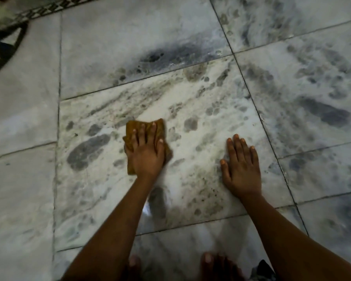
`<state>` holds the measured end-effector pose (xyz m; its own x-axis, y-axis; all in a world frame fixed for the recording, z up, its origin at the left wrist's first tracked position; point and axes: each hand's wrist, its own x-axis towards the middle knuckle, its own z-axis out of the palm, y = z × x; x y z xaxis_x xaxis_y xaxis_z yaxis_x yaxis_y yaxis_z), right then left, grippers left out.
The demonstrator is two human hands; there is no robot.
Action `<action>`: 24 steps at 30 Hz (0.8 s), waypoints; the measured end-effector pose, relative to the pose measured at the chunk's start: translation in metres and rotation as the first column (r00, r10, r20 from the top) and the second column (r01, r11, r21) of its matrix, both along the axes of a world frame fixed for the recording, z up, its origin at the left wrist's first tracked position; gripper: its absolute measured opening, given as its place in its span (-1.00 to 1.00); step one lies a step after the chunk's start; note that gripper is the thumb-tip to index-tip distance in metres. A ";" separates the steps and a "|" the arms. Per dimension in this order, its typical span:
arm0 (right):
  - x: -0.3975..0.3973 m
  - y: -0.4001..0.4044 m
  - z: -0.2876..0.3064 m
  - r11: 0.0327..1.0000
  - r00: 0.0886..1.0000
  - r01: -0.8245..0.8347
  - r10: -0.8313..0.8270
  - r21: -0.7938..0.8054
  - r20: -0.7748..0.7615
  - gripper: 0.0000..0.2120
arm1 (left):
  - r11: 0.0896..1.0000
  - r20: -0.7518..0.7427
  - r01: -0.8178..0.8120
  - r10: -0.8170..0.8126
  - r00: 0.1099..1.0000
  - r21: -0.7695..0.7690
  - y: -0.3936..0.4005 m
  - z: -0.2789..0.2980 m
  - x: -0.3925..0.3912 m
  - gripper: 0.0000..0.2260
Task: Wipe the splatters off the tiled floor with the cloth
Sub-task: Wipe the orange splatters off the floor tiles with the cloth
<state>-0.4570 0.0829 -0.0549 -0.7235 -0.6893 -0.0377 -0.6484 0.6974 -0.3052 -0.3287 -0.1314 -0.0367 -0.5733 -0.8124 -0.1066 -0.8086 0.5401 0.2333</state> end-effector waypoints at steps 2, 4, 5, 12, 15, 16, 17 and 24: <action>0.000 0.000 0.002 1.000 1.000 -0.003 0.003 0.004 0.002 -0.41 | 0.999 0.014 -0.054 0.054 0.998 0.003 0.034 0.000 0.011 -0.44; 0.001 0.000 0.003 1.000 1.000 -0.006 0.006 0.008 0.000 -0.41 | 1.000 0.034 -0.017 0.017 0.999 -0.001 0.065 0.003 0.011 -0.46; 0.000 -0.001 0.003 1.000 1.000 -0.006 0.006 0.012 0.003 -0.41 | 0.999 0.043 0.035 -0.035 0.998 0.002 0.076 0.003 0.007 -0.46; 0.001 0.000 0.005 1.000 1.000 -0.009 0.009 -0.007 0.015 -0.40 | 0.846 0.092 0.529 -0.534 0.841 0.076 0.023 0.014 -0.013 -0.42; -0.001 0.002 0.003 0.999 0.999 -0.030 0.030 -0.013 0.043 -0.35 | 0.875 0.177 0.473 -0.484 0.857 0.106 -0.022 0.025 -0.007 -0.42; -0.001 0.003 0.003 0.999 0.998 -0.035 0.035 -0.011 0.047 -0.33 | 0.891 0.205 0.438 -0.454 0.867 0.121 -0.034 0.029 -0.001 -0.42; -0.002 0.003 0.003 0.999 0.998 -0.036 0.036 -0.009 0.049 -0.32 | 0.899 0.227 0.414 -0.436 0.871 0.140 -0.043 0.034 0.005 -0.40; 0.008 -0.005 0.009 1.000 0.996 -0.015 0.015 -0.002 0.083 -0.26 | 0.772 0.307 0.616 -0.631 0.713 0.155 -0.029 0.057 0.062 -0.44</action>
<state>-0.4487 0.0774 -0.0457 -0.7078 -0.6999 -0.0958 -0.6311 0.6874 -0.3595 -0.2668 -0.1606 0.0198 -0.8738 -0.2739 -0.4018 -0.3215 0.9453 0.0548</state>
